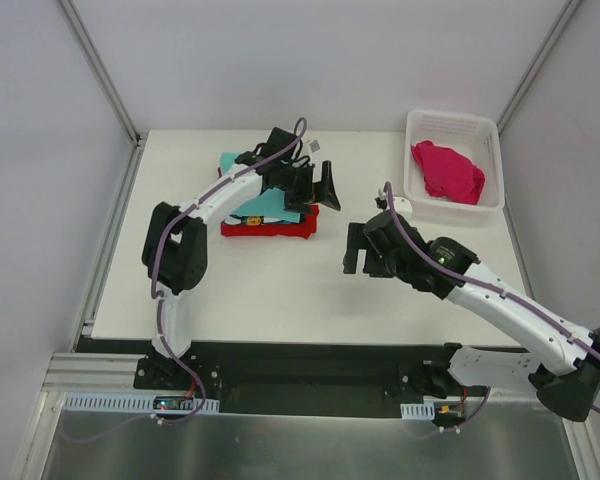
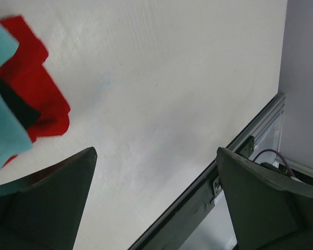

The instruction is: Fold and stack the t-shirts

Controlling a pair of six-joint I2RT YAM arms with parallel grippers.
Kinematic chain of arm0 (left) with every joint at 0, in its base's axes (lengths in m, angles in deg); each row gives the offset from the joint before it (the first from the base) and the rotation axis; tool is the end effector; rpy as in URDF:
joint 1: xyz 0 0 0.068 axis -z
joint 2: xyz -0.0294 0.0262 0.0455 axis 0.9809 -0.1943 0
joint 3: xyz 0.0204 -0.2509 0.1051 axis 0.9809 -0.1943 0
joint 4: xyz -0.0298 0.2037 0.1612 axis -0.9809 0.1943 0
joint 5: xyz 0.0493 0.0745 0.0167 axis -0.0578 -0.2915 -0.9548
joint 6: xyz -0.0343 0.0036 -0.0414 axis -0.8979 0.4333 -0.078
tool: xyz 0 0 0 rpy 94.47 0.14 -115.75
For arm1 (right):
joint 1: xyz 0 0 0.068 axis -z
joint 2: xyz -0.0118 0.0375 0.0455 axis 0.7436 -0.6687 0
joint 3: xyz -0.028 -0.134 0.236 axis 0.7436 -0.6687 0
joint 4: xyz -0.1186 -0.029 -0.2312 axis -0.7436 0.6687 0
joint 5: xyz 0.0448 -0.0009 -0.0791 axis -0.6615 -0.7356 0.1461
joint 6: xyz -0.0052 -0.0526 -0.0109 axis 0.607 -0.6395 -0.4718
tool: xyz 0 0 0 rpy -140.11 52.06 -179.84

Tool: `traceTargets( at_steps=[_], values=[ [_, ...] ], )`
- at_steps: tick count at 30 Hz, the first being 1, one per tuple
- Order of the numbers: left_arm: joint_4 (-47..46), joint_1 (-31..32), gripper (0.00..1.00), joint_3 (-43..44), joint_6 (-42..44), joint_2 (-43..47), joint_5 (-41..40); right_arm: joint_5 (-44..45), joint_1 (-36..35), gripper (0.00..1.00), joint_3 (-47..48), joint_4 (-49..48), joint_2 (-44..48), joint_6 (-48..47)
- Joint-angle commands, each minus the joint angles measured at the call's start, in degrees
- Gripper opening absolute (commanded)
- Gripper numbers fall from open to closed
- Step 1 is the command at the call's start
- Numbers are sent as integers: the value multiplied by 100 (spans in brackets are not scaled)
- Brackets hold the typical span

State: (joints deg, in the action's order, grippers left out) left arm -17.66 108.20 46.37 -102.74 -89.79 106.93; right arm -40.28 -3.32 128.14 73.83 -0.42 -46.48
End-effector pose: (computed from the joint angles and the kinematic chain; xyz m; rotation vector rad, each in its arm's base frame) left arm 0.3846 -0.2383 0.2687 0.3029 2.4537 -1.1396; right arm 0.1502 0.1672 0.3369 -0.3171 2.2756 0.2691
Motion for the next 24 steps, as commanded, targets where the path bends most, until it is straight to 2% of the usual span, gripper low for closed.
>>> traceTargets(
  at_steps=[1,6,11,18,24],
  values=[
    [-177,267,99,940,157,-634,608,144,-68,98,-20,141,244,145],
    [-220,329,98,1881,157,-1506,1408,267,-103,99,-99,220,393,189],
    [-194,311,99,1812,297,-1805,707,294,-94,99,-160,299,499,215],
    [-97,250,99,1689,368,-2148,662,259,-94,99,-257,256,560,224],
    [-45,118,99,1426,464,-2061,372,267,-94,99,-266,308,605,215]
  ],
)
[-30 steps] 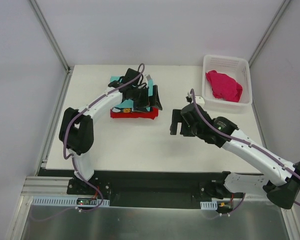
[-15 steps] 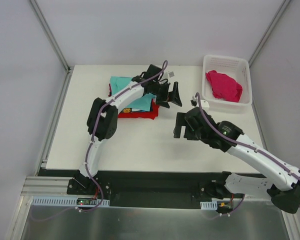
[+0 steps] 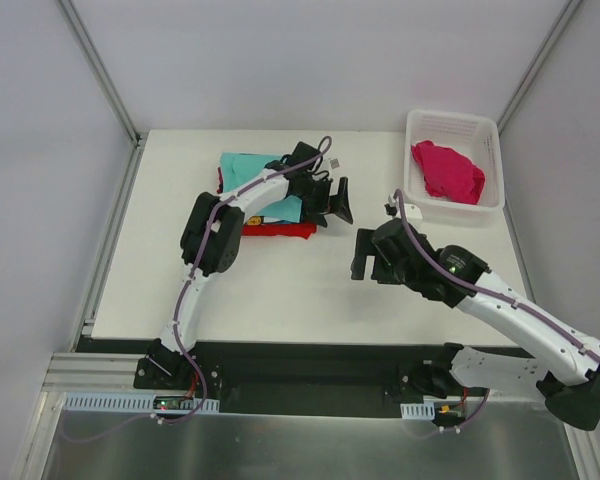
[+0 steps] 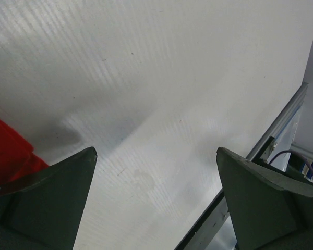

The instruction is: Fold and stack the t-shirts

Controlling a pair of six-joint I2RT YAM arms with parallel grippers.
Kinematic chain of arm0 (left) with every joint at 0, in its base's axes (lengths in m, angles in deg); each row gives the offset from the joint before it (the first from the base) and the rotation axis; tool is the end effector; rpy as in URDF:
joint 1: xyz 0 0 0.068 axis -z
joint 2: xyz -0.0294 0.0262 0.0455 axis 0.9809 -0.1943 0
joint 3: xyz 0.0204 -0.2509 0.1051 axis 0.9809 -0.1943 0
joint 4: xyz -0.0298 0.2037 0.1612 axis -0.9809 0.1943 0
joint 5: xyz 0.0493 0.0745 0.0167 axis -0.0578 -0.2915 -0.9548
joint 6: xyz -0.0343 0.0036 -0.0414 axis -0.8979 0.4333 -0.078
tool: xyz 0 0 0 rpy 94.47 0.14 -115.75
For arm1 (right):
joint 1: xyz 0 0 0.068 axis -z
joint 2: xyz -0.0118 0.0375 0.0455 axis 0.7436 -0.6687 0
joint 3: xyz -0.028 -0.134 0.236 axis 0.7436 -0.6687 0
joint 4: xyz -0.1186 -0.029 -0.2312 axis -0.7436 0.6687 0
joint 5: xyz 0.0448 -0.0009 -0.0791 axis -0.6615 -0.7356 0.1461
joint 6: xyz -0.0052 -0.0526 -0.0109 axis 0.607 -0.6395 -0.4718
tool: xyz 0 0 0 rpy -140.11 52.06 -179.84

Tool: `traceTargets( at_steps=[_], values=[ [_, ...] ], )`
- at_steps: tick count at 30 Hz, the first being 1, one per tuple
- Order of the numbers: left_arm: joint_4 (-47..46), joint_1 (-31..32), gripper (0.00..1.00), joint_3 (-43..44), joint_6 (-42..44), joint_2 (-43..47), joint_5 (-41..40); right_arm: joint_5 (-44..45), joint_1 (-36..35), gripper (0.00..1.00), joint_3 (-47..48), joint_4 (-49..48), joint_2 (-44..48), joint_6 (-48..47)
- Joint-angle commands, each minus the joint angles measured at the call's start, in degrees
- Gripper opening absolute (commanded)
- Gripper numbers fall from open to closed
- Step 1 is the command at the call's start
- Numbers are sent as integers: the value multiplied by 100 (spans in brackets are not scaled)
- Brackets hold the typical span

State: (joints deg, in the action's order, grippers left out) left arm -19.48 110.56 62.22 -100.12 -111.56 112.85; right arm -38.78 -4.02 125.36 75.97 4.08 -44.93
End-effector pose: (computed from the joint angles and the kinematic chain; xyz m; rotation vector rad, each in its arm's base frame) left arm 0.4347 -0.2948 0.1832 0.4471 2.5090 -1.2450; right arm 0.1360 0.1519 0.3340 -0.2888 2.2754 0.2583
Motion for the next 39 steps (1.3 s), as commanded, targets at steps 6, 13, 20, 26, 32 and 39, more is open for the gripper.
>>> traceTargets(
  at_steps=[6,13,20,26,32,39],
  values=[
    [400,-320,99,-493,351,344,-756,55,-24,99,-15,41,154,60],
    [831,-417,99,-634,667,512,-1529,46,-33,99,-15,33,181,60],
    [1209,-628,99,-713,808,678,-2320,11,-24,99,-15,33,181,60],
    [1446,-1084,99,-941,861,898,-3102,-7,-24,99,-67,50,242,60],
    [1473,-1585,99,-1144,958,1206,-3542,-7,-24,100,-41,85,277,25],
    [1534,-2104,99,-1012,1125,1224,-4095,-50,-24,100,3,155,233,-28]
  ],
)
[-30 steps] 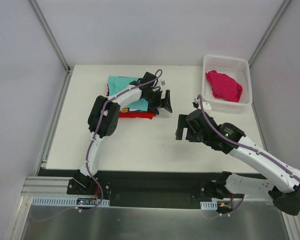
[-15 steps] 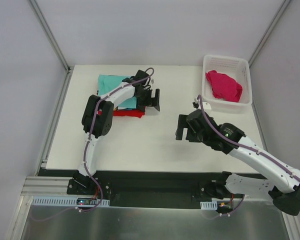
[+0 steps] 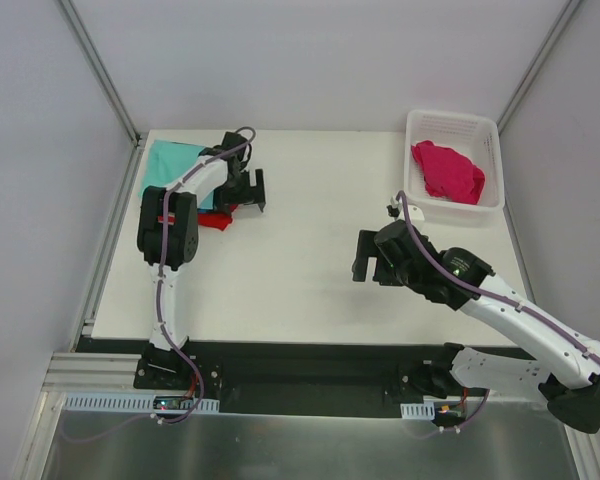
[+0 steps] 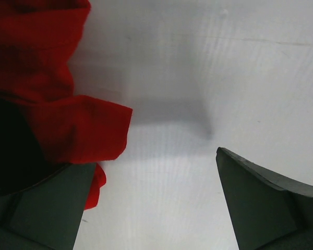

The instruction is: Fold and stack the t-shirts

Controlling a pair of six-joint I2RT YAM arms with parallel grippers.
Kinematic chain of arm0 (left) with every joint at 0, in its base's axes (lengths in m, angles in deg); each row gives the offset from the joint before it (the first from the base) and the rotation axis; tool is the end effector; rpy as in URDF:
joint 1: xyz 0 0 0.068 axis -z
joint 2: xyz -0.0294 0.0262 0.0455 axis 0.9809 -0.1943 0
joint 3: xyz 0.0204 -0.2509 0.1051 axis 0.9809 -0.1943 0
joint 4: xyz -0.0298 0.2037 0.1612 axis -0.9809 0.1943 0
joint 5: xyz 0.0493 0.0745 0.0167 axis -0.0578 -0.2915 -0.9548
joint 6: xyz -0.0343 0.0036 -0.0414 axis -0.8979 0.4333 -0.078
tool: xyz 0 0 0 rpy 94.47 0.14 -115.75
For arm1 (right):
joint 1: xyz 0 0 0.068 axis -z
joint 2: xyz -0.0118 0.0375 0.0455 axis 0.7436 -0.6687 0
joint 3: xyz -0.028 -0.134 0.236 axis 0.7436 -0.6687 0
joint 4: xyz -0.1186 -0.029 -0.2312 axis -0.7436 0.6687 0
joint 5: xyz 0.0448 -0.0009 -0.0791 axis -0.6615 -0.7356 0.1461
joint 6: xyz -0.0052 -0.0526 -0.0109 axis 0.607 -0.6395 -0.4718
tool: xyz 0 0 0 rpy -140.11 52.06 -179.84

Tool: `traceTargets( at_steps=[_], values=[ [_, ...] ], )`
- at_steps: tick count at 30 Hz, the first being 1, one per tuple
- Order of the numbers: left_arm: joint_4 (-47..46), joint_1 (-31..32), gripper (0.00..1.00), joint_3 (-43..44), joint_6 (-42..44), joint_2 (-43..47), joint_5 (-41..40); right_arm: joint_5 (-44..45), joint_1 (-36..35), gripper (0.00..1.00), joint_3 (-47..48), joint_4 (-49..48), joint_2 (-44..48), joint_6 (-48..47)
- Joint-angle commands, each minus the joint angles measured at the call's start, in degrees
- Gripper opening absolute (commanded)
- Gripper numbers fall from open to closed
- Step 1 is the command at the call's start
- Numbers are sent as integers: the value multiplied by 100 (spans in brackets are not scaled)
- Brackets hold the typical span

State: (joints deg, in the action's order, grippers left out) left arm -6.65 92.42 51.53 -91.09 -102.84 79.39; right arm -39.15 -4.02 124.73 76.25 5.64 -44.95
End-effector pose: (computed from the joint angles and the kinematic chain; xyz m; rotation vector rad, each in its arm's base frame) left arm 0.4609 -0.1145 0.1790 -0.0741 2.6768 -0.2854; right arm 0.1319 0.1470 0.3350 -0.2886 2.2693 0.2731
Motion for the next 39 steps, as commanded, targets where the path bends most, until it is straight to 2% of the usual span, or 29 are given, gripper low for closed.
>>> traceTargets(
  at_steps=[1,7,12,17,19,21,24,31,35,39],
  values=[
    [251,-360,99,74,257,352,-707,-5,-24,100,75,153,87,-35],
    [251,-493,99,233,196,378,-539,31,-15,100,119,180,43,-96],
    [207,-484,99,48,73,1027,-469,-75,-15,100,57,40,-18,-79],
    [434,-484,98,83,170,1677,365,-224,-24,100,5,-83,-89,-43],
    [970,-484,98,5,152,1862,139,-233,-24,99,-21,-127,-54,-8],
    [1199,-493,99,-390,213,2205,-677,-277,-16,100,-92,-180,-1,1],
    [1315,-624,99,-1074,318,2575,-1180,-330,-24,100,-136,-198,17,9],
    [1587,-1028,99,-2043,161,2751,-1480,-453,-24,100,-197,-277,8,9],
    [1509,-1134,99,-2132,117,2708,-1550,-435,-24,100,-180,-242,87,-34],
    [1412,-1301,99,-1957,161,2312,-1287,-348,-24,100,-197,-137,201,-35]
  ],
)
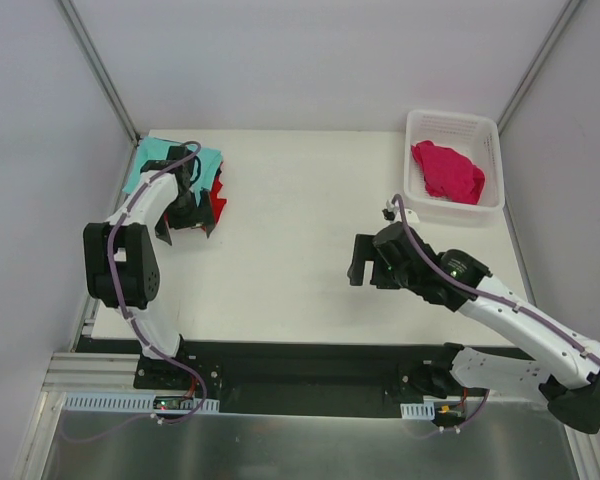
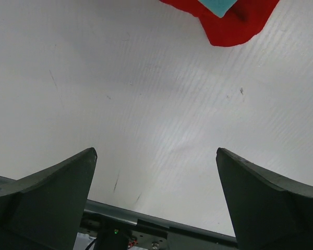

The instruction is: Fold and stack the t-shirts

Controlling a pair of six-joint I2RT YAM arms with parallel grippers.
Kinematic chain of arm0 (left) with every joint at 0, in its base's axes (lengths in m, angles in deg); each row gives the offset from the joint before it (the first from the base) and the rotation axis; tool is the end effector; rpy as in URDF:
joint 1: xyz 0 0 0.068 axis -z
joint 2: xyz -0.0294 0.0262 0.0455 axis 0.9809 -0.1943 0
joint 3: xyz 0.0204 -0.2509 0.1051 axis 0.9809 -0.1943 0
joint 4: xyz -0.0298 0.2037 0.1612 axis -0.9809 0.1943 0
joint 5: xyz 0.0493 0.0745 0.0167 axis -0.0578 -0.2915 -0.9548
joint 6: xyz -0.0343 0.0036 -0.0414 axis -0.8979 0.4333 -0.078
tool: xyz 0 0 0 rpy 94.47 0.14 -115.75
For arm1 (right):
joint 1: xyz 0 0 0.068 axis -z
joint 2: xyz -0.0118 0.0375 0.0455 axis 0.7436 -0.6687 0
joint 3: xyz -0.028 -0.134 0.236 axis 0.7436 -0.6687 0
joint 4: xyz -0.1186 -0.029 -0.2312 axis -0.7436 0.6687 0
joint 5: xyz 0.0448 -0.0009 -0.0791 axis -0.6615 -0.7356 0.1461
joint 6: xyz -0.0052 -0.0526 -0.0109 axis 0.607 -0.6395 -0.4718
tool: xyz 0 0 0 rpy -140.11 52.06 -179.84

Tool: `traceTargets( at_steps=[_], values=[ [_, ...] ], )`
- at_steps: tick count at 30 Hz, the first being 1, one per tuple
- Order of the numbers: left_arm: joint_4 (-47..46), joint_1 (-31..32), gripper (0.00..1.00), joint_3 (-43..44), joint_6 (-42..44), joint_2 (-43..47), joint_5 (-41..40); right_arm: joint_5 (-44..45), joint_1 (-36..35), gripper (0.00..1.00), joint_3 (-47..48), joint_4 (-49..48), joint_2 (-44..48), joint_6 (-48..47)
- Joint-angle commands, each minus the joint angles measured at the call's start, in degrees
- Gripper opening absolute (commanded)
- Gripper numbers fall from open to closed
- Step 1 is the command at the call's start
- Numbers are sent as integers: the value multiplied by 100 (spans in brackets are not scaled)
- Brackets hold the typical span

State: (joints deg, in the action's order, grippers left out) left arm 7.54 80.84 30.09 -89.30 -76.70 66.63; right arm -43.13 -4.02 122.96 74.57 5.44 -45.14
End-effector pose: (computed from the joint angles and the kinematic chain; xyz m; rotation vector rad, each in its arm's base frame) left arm 0.3518 -0.0074 0.2396 -0.3759 2.7720 0.1247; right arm 0.1321 0.1511 0.3261 -0.3326 2.2991 0.3352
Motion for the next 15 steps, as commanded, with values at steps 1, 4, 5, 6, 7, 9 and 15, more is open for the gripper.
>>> traceTargets(
  at_steps=[1,4,5,6,7,9,15],
  values=[
    [-77,-134,99,232,-18,-442,8,59,-24,100,-38,49,256,-6],
    [-191,-169,99,407,-36,-749,113,103,-7,100,-56,111,318,-15],
    [-200,-169,99,495,-45,-838,148,121,-15,100,-38,154,326,-15],
    [-201,-169,99,539,-62,-934,166,121,-15,100,-12,190,326,-15],
    [-261,-169,99,566,-62,-1109,183,138,-15,100,-12,225,335,-24],
    [-262,-291,99,706,-80,-1277,262,173,-15,100,6,269,370,-33],
    [-280,-319,99,1295,-89,-1568,315,226,2,100,6,331,370,-76]
  ],
)
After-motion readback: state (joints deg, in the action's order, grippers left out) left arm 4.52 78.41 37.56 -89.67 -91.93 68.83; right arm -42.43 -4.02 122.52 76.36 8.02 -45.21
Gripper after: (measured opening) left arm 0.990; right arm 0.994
